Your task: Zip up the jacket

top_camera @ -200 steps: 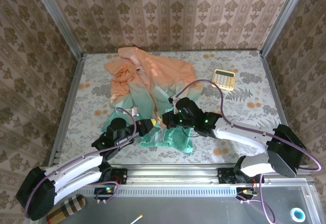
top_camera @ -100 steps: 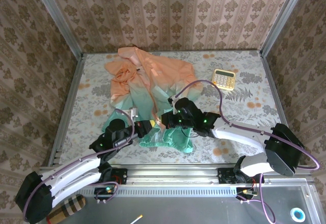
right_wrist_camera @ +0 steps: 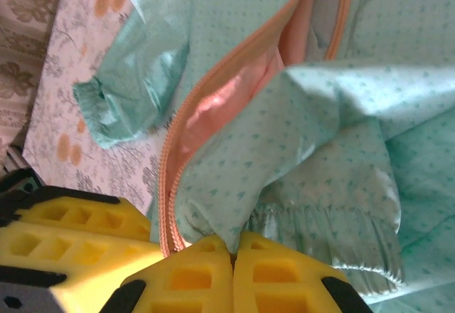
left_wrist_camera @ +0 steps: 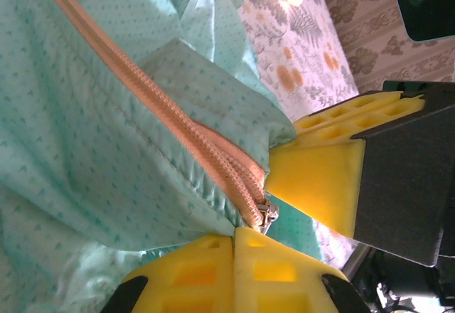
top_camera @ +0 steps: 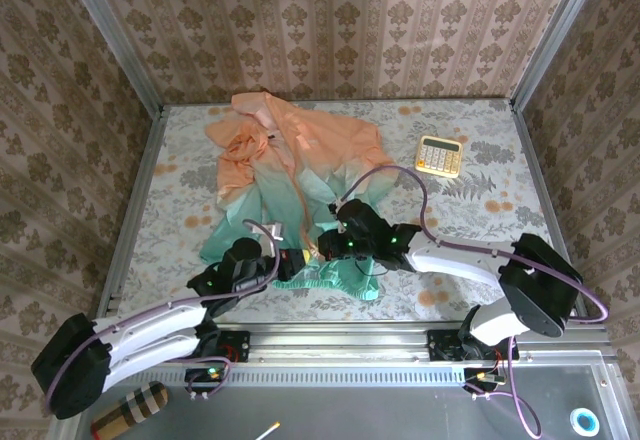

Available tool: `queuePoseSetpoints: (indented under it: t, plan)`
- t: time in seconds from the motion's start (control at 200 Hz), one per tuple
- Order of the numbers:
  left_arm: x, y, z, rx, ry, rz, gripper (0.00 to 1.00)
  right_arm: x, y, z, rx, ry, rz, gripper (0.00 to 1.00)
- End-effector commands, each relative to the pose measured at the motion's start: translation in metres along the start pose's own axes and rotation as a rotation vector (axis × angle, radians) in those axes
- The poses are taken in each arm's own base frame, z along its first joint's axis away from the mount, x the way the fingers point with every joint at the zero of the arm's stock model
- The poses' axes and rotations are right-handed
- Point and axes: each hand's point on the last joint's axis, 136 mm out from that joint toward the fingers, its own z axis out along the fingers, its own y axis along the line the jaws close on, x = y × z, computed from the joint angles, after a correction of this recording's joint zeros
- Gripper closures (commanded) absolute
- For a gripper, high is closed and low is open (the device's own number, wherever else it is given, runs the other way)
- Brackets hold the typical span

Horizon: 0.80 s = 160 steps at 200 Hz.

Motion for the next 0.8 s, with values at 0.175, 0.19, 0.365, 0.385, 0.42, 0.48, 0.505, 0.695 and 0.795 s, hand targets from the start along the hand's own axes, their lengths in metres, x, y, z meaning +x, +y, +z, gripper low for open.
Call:
queuePoseSetpoints:
  t: [0.175,0.19,0.365,0.385,0.42,0.48,0.505,0.695,0.795]
  plan:
    - [0.061,0.042,-0.005,-0.09,0.2,0.014,1.0,0.029,-0.029,0.023,0.007,0.054,0.079,1.0]
    - [0.063,0.044,-0.006,-0.093,0.202,0.013,1.0,0.031,-0.031,0.024,0.007,0.061,0.079,1.0]
    - [0.075,0.058,-0.01,-0.123,0.226,0.014,1.0,0.048,-0.038,0.035,-0.016,0.104,0.085,1.0]
    - [0.076,0.06,-0.011,-0.128,0.228,0.016,1.0,0.049,-0.038,0.036,-0.019,0.109,0.083,1.0]
    - [0.078,0.062,-0.011,-0.134,0.23,0.017,1.0,0.05,-0.038,0.037,-0.023,0.116,0.076,1.0]
    - [0.081,0.067,-0.012,-0.146,0.233,0.018,1.0,0.052,-0.036,0.04,-0.035,0.128,0.06,1.0]
    - [0.082,0.068,-0.013,-0.15,0.234,0.018,1.0,0.053,-0.036,0.042,-0.04,0.135,0.054,1.0]
    - [0.086,0.076,-0.014,-0.173,0.236,0.02,1.0,0.057,-0.029,0.049,-0.079,0.169,0.033,0.92]
    - [0.085,0.077,-0.015,-0.181,0.233,0.02,1.0,0.056,-0.024,0.05,-0.105,0.172,0.025,0.88]
